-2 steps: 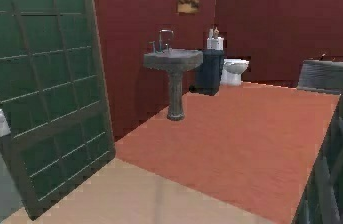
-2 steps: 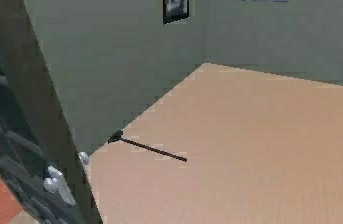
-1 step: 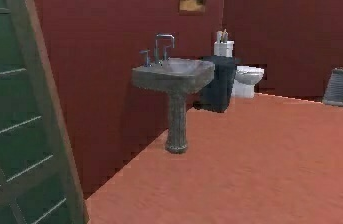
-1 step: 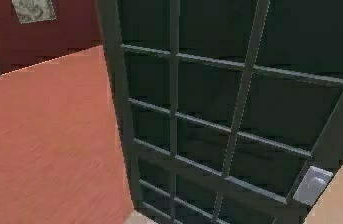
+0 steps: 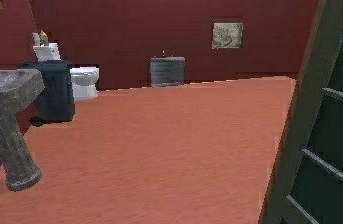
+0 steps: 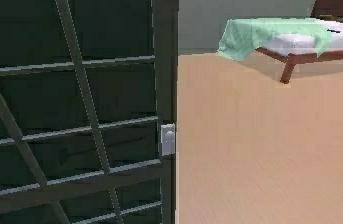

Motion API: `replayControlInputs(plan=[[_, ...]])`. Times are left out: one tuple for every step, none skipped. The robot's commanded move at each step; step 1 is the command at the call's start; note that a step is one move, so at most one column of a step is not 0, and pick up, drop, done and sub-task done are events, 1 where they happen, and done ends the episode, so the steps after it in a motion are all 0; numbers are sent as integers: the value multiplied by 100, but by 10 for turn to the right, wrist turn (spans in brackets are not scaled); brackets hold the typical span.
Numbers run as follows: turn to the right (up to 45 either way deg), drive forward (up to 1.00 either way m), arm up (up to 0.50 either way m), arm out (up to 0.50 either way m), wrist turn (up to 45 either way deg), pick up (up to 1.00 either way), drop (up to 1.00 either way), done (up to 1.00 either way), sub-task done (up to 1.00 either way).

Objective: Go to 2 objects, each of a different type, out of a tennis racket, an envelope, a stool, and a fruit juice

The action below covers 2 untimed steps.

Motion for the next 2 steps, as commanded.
replayControlInputs(plan=[[30,0,0,0,0,0,0,0,0],[0,100,0,0,0,0,0,0,0]])
